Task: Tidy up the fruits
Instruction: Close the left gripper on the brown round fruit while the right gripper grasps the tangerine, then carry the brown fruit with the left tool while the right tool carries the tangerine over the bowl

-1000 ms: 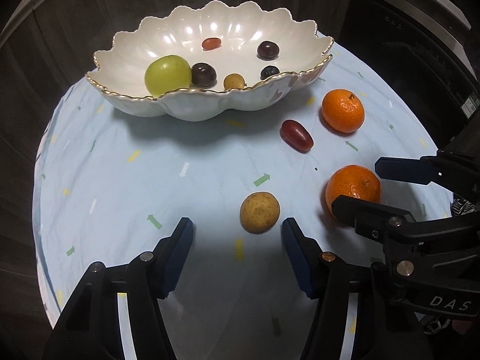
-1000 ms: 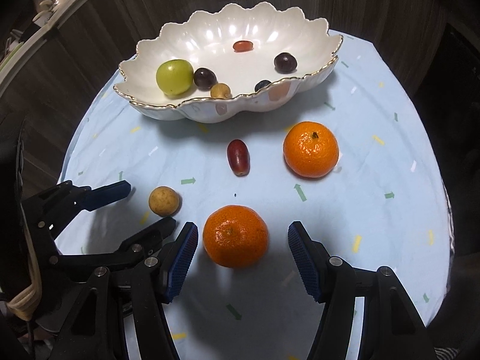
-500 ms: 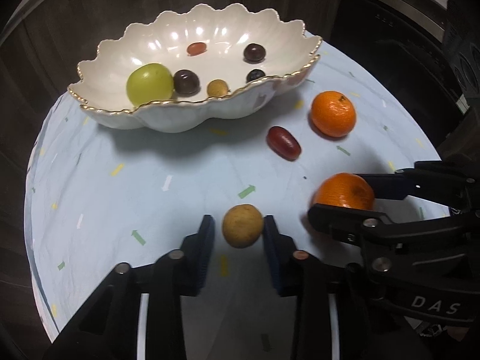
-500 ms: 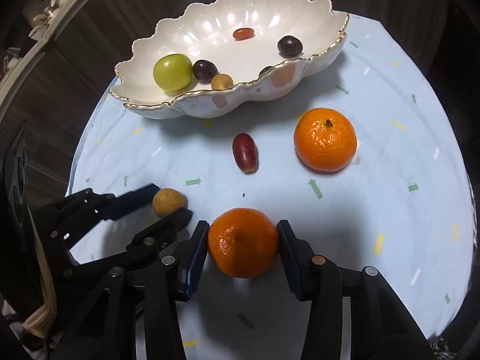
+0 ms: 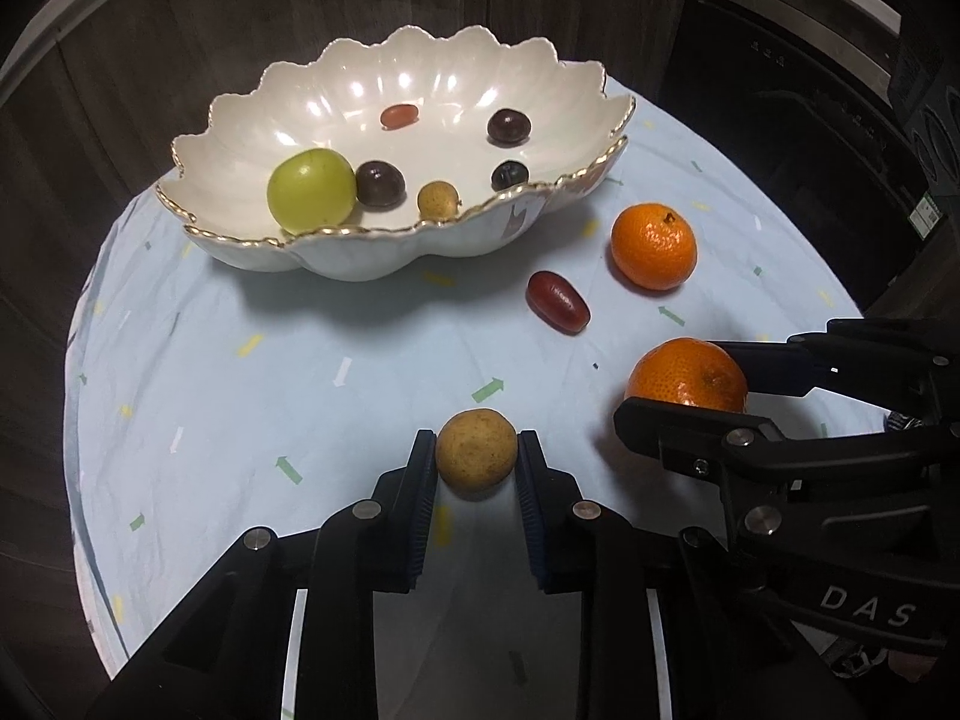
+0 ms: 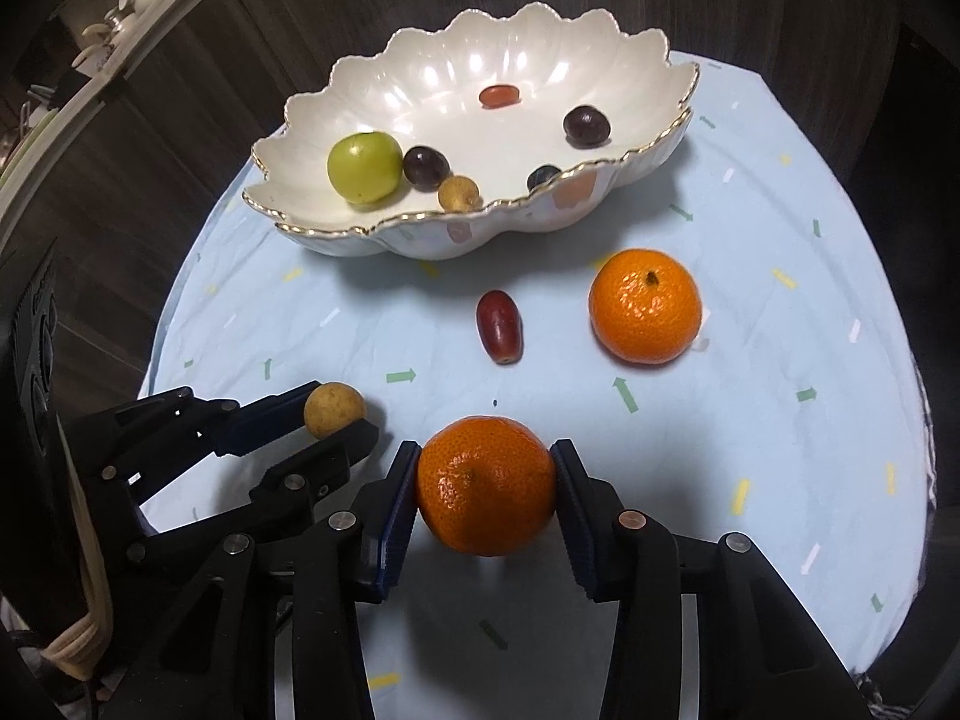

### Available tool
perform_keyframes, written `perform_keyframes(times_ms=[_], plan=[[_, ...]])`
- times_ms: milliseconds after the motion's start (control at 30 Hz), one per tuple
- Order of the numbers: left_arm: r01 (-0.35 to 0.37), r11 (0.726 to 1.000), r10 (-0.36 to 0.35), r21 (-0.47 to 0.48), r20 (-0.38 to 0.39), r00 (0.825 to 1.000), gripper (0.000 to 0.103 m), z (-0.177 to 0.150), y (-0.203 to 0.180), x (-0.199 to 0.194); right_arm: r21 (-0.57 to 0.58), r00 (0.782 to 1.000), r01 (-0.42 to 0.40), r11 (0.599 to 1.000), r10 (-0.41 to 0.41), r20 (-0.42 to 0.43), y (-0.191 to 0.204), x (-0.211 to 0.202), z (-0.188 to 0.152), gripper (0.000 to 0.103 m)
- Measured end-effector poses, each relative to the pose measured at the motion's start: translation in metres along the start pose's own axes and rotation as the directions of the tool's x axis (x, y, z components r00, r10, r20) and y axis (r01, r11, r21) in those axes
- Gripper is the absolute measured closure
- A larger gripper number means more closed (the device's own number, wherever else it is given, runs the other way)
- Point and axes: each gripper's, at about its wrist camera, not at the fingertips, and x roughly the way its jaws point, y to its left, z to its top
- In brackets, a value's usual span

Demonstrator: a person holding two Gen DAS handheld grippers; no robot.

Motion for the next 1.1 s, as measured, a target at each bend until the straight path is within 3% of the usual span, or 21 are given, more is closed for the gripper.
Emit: perform_keyframes(times_ms=[633,1100], plan=[[-0.079,0.993,0.086,-0.092,0.076,0.993,0.077,0.011,0.004,-0.058,-0.031,0.991,0.012,0.999,-0.008,0.132,0.007,-0.056,0.008,0.059],[-0.116,0.981,0.134,-0.155,0.11,0.985,0.077,0.022,0.01,-0.078,-0.049,0.978,0.031,0.998,-0.02,0.207,0.01,-0.08,0.02,0.059]])
